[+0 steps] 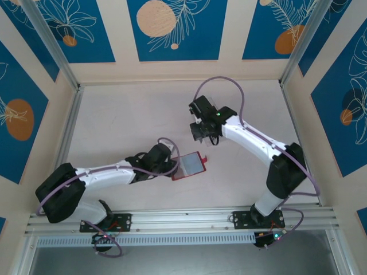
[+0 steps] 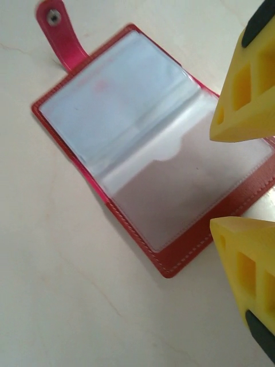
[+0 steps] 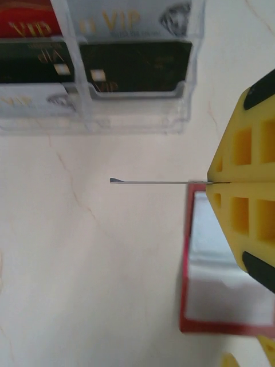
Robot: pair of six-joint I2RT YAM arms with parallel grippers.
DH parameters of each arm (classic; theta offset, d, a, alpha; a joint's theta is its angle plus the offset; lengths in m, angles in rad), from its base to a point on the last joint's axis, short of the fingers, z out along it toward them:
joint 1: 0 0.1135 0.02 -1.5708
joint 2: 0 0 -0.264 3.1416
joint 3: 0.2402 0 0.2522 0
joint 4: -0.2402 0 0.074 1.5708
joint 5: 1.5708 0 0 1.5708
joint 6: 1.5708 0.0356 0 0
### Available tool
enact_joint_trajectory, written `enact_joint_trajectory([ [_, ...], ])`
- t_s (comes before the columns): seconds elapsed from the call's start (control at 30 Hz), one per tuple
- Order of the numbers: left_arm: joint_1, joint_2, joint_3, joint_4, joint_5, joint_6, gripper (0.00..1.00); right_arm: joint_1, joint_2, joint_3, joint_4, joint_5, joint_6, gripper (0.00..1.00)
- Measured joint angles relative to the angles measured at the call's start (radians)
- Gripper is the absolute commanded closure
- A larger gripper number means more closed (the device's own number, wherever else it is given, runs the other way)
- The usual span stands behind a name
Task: Put the credit cards into the card holder
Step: Pick up the credit card from the storage box, then insert the credit card into the card slot.
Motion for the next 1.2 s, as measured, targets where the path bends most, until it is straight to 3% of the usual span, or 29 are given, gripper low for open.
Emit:
enact_joint_trajectory([
  [0.2,0.031,0.086,0.067,-0.001,0.047,0.007,0.61,-0.013,-0.104,-0.227,0.164,-0.177,0.084,1.00],
  [0.4,0.031,0.167,0.076,-0.013,0.061,0.031,0.61,-0.013,-0.117,-0.378,0.299,-0.272,0.156,1.00],
  [0.8,0.032,0.174,0.042,-0.017,0.049,0.034,0.69,-0.013,-0.168,-0.560,0.578,-0.376,0.245,1.00],
  [1.2,0.032,0.171,0.028,0.004,0.043,0.033,0.73,-0.014,-0.141,-0.655,0.756,-0.399,0.288,1.00],
])
